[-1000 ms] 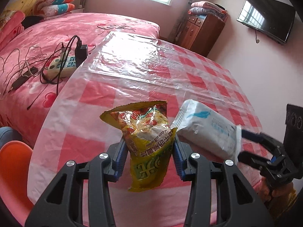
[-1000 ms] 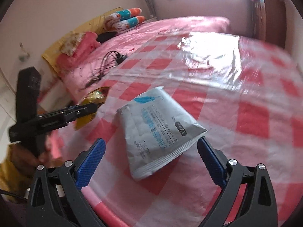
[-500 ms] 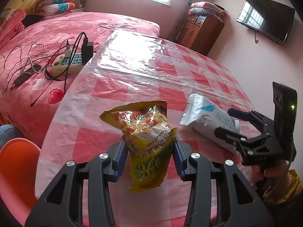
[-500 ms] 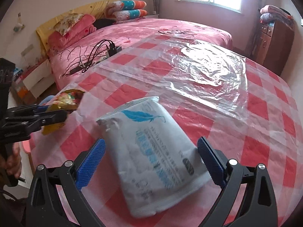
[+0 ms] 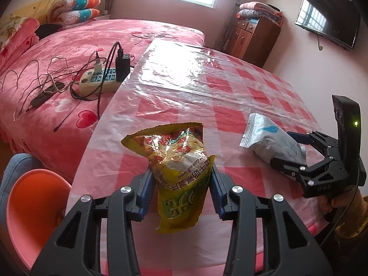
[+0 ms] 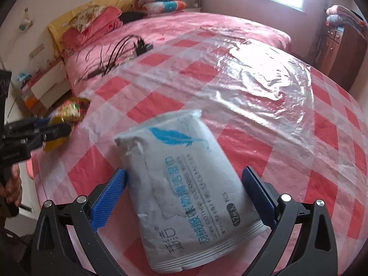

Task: Collect trash
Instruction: 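Grasp the white wipes pack with the right gripper while left holds the snack bag, then carry both items over the orange bucket and open both grippers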

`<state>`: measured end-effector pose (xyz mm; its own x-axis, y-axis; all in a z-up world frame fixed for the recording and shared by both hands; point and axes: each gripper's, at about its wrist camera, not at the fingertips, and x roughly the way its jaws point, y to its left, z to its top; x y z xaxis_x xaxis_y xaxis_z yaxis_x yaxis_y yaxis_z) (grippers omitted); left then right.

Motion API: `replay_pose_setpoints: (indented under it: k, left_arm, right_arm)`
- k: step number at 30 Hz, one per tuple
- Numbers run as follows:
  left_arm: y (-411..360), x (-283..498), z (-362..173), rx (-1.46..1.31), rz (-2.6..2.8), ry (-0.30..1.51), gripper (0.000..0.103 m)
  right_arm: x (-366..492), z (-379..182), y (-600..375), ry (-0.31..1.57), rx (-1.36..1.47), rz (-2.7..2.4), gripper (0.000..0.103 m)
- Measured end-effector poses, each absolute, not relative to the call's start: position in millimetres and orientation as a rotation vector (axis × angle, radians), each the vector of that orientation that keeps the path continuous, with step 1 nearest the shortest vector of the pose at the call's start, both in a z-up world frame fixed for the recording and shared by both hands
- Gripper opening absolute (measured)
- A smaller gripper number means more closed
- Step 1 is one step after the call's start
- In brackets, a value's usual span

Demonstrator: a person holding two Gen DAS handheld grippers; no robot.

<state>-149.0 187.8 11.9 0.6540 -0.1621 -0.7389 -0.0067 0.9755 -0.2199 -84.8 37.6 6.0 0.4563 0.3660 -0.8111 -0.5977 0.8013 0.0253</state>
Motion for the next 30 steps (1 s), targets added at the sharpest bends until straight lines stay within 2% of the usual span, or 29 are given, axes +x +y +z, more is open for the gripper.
replay_pose_setpoints:
  k: [7,18,30]
  left_arm:
    - [191.4,-150.4,8.8,-0.215,-0.076,0.858,0.045]
    - [196.3,-154.8,8.5,-0.230,-0.077,0.842,0.045]
    - [218.4,-169.7,22.9,-0.293,-0.056,0.779,0.045]
  right_arm:
    - [-86.8,4.4,40.8,0.918,-0.311,0.565,0.097]
    - [-98.3,9.7,42.6,0.927,-0.269,0.552,0.083]
    - [-112.1,25.0,63.2,0.912,-0.194,0.615,0.081]
